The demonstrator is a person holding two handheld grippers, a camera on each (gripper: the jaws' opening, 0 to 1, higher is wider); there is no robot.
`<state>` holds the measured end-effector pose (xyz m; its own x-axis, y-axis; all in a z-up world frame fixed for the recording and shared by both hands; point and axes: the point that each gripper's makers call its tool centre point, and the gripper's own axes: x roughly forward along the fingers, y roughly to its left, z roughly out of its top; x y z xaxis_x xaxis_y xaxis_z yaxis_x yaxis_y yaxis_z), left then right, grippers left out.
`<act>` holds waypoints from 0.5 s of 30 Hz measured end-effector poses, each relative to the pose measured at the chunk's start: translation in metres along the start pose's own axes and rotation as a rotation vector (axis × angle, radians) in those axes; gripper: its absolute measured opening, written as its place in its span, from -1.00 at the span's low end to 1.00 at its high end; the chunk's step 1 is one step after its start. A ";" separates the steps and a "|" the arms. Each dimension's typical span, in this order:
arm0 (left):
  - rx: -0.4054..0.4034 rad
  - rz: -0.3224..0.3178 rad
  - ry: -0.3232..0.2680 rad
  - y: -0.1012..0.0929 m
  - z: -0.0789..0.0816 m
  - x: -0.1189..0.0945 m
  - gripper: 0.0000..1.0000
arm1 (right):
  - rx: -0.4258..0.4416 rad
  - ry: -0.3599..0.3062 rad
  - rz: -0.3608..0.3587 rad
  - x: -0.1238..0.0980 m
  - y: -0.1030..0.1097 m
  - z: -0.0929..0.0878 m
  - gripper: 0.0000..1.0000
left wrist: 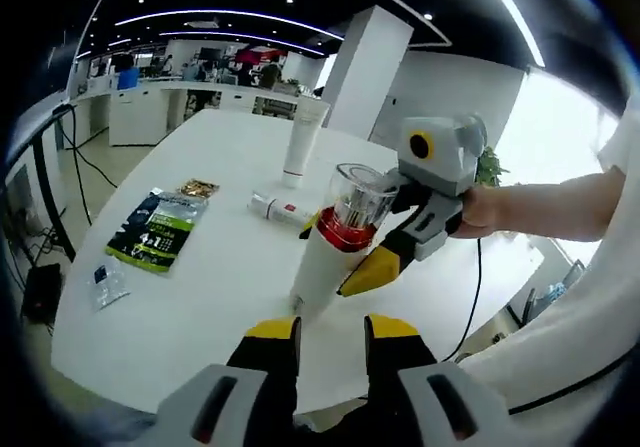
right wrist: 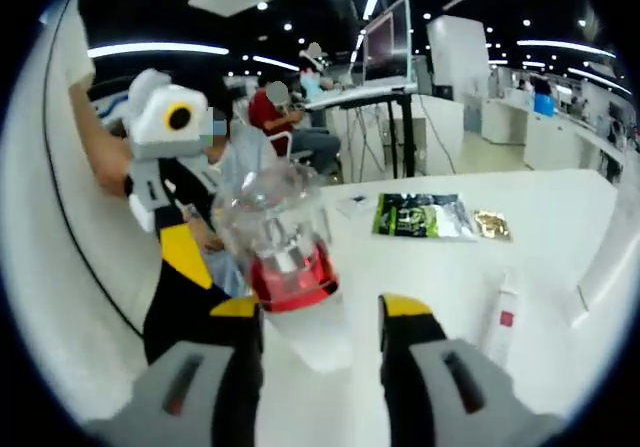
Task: Arrange the skincare products in the storage area until every visible bottle or jar stands upright without overlapping.
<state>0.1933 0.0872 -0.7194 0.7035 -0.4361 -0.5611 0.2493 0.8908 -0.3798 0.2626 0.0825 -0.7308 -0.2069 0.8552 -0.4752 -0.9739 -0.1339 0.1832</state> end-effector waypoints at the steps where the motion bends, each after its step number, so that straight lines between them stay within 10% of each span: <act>1: 0.005 0.017 0.008 0.003 -0.004 0.000 -0.48 | -0.013 -0.023 0.018 0.004 0.003 0.002 -0.16; 15: -0.055 0.049 0.032 -0.003 -0.022 0.005 -0.49 | 0.025 -0.089 -0.015 0.011 0.000 0.008 -0.43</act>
<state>0.1808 0.0798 -0.7374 0.6918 -0.3972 -0.6030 0.1779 0.9031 -0.3908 0.2615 0.0959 -0.7289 -0.1820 0.8983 -0.3999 -0.9740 -0.1090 0.1984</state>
